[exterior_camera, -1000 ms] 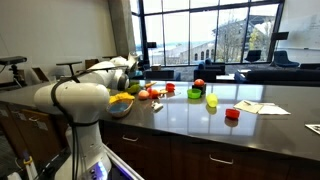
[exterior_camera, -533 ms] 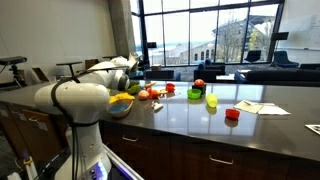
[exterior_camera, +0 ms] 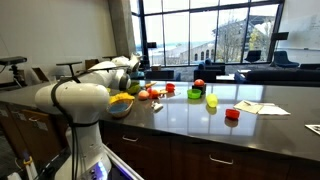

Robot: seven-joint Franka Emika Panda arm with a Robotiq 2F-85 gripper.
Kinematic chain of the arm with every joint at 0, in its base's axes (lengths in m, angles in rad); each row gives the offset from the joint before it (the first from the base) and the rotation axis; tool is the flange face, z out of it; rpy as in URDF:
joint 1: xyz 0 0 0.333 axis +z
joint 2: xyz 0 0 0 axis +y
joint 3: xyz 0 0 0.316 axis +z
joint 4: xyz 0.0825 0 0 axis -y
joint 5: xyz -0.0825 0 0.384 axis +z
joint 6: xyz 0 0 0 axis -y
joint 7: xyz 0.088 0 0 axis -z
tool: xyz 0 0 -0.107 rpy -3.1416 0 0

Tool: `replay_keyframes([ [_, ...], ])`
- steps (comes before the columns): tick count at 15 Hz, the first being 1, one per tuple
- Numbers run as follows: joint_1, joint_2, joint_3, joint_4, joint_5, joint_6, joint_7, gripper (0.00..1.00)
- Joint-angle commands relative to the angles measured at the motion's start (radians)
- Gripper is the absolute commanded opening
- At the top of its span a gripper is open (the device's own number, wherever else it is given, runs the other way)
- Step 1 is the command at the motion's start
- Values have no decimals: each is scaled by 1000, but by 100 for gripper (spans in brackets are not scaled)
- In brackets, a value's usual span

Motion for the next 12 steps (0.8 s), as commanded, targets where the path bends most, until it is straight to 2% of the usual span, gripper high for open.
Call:
replay_keyframes([
  [1, -5, -50, -29, -22, -12, -88, 76, 100],
  [7, 31, -111, -72, -27, -52, -163, 138, 100],
  [12, 37, -122, -43, -33, -20, -228, 117, 100],
])
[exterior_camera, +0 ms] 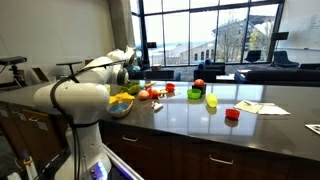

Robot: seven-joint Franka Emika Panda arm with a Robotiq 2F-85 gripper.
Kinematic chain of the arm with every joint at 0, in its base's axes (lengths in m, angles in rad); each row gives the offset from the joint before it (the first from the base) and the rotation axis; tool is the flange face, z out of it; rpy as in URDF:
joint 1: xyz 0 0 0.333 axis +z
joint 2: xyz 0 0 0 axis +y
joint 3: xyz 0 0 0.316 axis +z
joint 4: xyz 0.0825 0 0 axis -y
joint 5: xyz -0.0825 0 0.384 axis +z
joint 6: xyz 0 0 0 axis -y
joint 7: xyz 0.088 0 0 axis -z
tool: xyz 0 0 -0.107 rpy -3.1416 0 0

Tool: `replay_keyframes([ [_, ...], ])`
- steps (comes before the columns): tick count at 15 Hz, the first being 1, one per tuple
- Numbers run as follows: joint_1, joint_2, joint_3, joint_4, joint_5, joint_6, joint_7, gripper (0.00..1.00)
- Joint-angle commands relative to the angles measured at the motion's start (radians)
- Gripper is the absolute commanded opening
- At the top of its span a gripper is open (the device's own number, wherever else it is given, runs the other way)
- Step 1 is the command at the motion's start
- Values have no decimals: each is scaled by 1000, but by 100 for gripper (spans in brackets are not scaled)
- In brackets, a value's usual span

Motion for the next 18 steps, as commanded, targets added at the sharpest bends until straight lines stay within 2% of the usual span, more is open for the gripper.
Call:
replay_keyframes([
  [1, -10, -27, 19, -33, 23, -60, -2, 100],
  [4, -15, 2, 37, 8, 47, -127, -7, 100],
  [8, -22, 5, 42, 9, 65, -199, 0, 100],
  [9, -23, 6, 42, 9, 67, -212, 0, 96],
  [10, -22, 8, 41, 10, 69, -224, 3, 78],
  [11, -21, 9, 41, 11, 69, -234, 3, 72],
  [12, -20, 11, 40, 12, 69, -242, 3, 71],
  [14, -18, 15, 41, 14, 70, -253, 5, 59],
  [16, -17, 19, 43, 16, 71, -256, 7, 52],
  [18, -16, 22, 45, 18, 71, -256, 7, 49],
])
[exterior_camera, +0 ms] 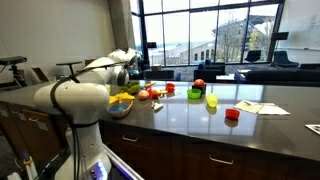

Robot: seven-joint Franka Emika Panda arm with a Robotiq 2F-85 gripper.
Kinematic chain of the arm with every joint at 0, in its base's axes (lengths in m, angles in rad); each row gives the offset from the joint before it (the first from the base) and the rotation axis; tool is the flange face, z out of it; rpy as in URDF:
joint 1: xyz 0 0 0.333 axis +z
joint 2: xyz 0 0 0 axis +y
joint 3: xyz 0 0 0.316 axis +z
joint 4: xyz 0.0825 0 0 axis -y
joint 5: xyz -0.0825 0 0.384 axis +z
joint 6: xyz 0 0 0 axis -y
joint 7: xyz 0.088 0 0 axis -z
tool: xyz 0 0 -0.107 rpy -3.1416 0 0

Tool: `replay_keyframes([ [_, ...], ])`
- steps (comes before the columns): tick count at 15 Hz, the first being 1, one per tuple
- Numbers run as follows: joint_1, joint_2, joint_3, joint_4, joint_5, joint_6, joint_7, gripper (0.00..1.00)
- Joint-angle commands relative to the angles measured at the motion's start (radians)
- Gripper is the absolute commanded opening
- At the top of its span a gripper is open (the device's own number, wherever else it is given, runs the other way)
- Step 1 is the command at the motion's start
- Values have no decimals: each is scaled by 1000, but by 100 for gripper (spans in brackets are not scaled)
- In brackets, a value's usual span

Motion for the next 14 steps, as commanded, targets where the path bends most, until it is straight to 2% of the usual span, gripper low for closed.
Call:
replay_keyframes([
  [1, 2, 11, 8, 23, 12, -20, 8, 50],
  [2, 2, 12, 9, 23, 12, -19, 8, 45],
  [4, 3, 12, 8, 24, 12, -18, 9, 24],
  [6, 3, 12, 6, 23, 9, -21, 8, 11],
  [7, 6, 12, -1, 25, 2, -15, 18, 41],
  [8, 13, 14, -15, 29, -10, 6, 38, 48],
  [9, 23, 17, -41, 36, -34, 40, 65, 49],
  [12, 31, 12, -82, 20, -75, 125, 121, 64],
  [14, 33, 15, -99, 14, -90, 154, 154, 78],
])
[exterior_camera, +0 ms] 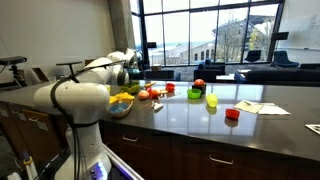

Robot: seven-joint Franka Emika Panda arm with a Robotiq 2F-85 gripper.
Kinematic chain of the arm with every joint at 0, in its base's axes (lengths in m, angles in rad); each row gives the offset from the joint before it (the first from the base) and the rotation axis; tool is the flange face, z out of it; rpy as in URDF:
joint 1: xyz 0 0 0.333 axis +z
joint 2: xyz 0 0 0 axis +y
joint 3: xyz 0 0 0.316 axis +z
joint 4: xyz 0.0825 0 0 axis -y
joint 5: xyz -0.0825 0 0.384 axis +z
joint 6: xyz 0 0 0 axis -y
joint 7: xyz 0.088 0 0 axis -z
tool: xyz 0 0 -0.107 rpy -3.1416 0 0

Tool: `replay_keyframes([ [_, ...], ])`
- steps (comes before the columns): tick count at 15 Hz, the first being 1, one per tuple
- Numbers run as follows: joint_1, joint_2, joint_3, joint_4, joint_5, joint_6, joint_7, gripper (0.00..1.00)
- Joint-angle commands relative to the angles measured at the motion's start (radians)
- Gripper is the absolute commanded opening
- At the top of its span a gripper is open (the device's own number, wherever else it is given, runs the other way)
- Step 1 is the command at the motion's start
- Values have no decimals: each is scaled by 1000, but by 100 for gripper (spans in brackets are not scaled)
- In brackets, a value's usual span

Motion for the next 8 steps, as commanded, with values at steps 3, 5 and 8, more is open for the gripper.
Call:
replay_keyframes([
  [3, 14, 16, -48, 13, -43, 62, 89, 98],
  [5, 14, 20, -55, 14, -45, 69, 106, 100],
  [8, 17, 16, -41, 12, -32, 61, 92, 100],
])
